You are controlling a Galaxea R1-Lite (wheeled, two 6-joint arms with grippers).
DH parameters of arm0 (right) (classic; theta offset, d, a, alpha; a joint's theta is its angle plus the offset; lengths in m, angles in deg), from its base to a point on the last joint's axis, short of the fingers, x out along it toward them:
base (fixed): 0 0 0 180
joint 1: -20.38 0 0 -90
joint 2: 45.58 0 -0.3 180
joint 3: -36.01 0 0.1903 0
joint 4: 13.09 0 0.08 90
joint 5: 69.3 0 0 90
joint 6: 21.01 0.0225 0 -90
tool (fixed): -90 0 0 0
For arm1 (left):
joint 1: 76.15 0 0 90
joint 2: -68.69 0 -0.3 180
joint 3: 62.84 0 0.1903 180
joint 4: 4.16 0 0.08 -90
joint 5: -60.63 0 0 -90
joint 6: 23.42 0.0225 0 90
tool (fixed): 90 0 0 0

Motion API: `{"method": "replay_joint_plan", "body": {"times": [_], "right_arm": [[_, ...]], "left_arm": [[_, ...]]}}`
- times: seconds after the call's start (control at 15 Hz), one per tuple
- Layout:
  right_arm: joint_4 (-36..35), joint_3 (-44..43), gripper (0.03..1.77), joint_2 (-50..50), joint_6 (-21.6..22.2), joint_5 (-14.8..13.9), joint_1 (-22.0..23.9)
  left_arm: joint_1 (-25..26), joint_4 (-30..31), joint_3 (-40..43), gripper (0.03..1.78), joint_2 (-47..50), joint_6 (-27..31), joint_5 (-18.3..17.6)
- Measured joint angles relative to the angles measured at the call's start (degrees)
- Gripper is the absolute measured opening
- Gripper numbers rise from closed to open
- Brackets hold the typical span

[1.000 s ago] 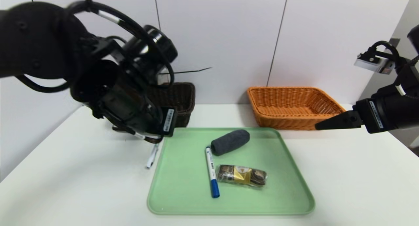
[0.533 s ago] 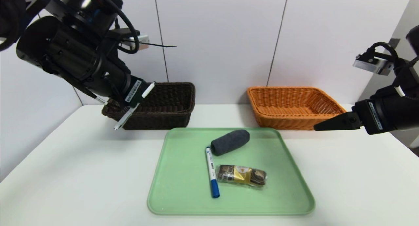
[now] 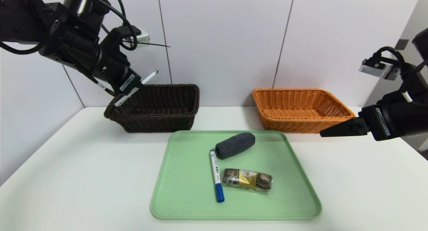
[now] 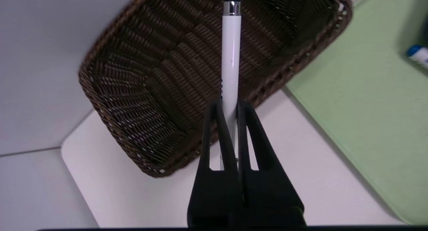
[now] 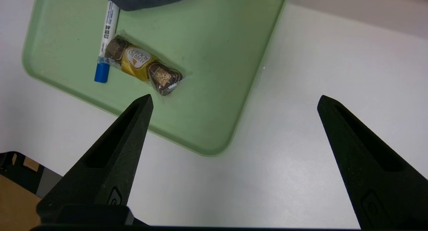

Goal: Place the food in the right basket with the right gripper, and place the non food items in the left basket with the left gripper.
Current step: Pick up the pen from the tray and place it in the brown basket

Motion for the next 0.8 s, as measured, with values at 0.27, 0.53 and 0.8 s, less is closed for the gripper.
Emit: {"method": "replay_joint_plan", "body": {"times": [0.27, 0.53, 0.8], "right_arm": [[-0.1, 0.0, 1.7, -0.2, 0.0, 0.1, -0.1], [-0.3, 0.7, 1.7, -0.4, 0.0, 0.2, -0.1], [-0.3, 1.2, 1.7, -0.4, 0.1, 0.2, -0.1]], "left_arm": [[3.4, 2.2, -0.1, 0.06, -4.2, 13.9, -0.2], [5.2, 4.2, -0.1, 0.06, -7.6, 26.1, -0.1], [5.5, 9.6, -0.1, 0.06, -10.9, 29.7, 0.2]]}}
